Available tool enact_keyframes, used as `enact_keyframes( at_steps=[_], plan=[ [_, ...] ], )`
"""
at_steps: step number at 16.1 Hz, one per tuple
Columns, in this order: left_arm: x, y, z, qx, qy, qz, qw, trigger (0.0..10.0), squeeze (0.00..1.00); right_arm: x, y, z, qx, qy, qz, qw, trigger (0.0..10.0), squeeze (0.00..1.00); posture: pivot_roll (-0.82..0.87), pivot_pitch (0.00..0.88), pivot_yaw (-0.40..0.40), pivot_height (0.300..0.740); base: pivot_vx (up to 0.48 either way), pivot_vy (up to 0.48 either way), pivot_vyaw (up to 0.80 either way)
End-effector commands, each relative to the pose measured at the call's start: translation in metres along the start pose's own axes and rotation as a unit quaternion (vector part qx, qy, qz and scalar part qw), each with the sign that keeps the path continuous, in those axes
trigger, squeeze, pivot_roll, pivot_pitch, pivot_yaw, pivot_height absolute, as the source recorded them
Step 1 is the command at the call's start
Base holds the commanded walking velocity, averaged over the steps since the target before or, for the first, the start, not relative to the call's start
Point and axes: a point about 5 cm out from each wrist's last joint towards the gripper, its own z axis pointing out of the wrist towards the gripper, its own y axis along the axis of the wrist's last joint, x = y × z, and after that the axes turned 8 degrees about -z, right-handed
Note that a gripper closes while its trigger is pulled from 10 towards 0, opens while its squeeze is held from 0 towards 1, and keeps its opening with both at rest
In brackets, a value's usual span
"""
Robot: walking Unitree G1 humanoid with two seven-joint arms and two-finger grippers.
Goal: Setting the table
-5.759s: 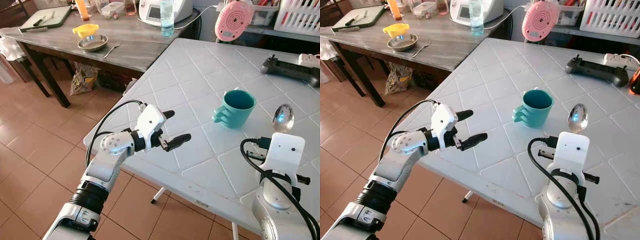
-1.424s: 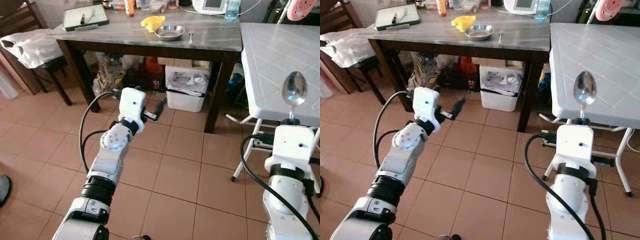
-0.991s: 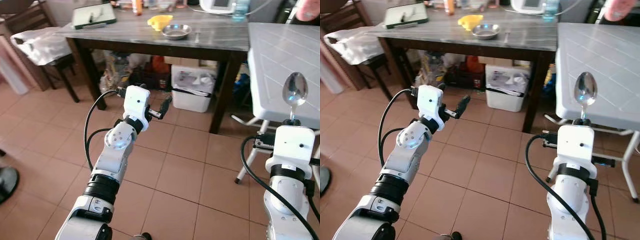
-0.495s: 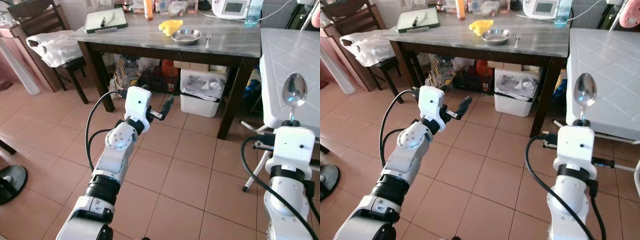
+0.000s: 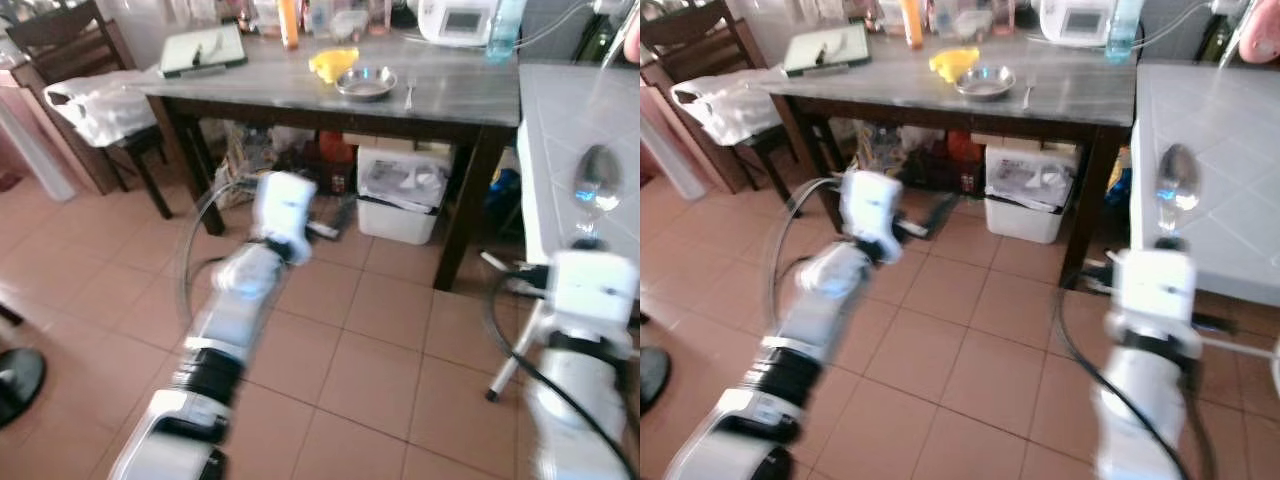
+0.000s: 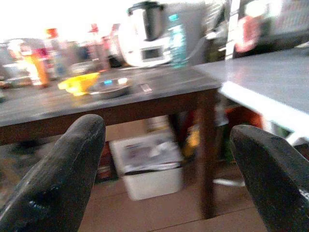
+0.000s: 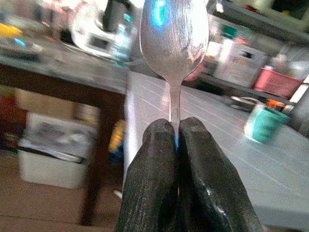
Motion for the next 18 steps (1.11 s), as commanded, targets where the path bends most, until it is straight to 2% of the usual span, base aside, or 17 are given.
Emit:
enact_keyframes(
  at_steps=[1,18],
  plan=[
    [-0.0071,0.0031,0.0041,-0.007,-0.012,-0.005,1.000,10.0,0.00,-0.0072,0.0004,-0.0002,-0.005,-0.011,-0.006,1.000,10.0,0.00,-0.08,0.081,0.081,0.740,0.431,0.000,0.00],
    [-0.0138,-0.0004,0.0065,-0.001,-0.022,-0.007,1.000,10.0,0.00,-0.0061,0.0002,-0.0014,-0.005,-0.007,-0.002,1.000,10.0,0.00,-0.08,0.080,0.085,0.740,0.465,0.000,0.00]
  ],
)
